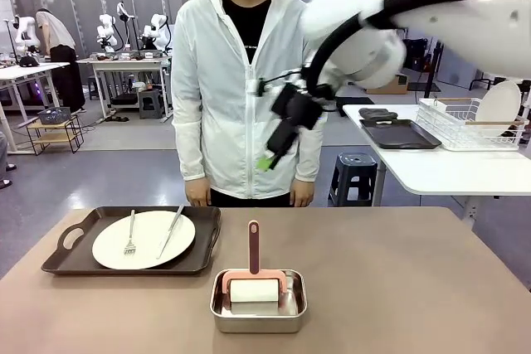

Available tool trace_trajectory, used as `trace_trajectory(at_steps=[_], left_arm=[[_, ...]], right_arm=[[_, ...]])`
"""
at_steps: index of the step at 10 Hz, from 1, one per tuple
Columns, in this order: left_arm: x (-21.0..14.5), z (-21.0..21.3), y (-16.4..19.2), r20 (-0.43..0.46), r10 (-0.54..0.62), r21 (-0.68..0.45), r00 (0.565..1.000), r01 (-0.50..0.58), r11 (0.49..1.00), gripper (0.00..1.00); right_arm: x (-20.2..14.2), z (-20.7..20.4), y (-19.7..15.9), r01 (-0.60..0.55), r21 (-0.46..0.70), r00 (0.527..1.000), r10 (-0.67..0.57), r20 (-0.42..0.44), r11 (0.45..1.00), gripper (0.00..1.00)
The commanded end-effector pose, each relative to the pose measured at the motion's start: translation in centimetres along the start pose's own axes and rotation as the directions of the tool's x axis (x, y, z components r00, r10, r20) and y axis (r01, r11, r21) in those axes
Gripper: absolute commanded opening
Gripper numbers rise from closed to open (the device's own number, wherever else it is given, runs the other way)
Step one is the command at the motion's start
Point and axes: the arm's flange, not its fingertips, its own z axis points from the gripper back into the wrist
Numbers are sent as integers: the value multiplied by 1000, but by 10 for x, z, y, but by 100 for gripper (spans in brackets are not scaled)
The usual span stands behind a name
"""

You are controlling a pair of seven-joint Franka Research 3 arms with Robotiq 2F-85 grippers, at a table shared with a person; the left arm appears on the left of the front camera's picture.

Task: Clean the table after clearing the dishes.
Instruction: When the right (or left) Handle tray is removed, use the right hand (or left hand) to clean the right (or left) side of the table with the Lint Roller.

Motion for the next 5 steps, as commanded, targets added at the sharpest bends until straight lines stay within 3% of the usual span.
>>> trace_trajectory(at_steps=[1, 3, 5], left_arm=[[0, 3, -2, 1, -5, -7, 1000, 5, 1000, 100], [0, 3, -2, 1, -5, -7, 1000, 5, 1000, 100], [0, 3, -2, 1, -5, -7, 1000, 5, 1000, 100]], right_arm=[[-68, 35, -31, 238, 258, 951, -279, 137, 936, 100], [-149, 71, -57, 348, 351, 855, -448, 261, 869, 100], [-224, 104, -89, 407, 450, 751, -572, 330, 795, 100]])
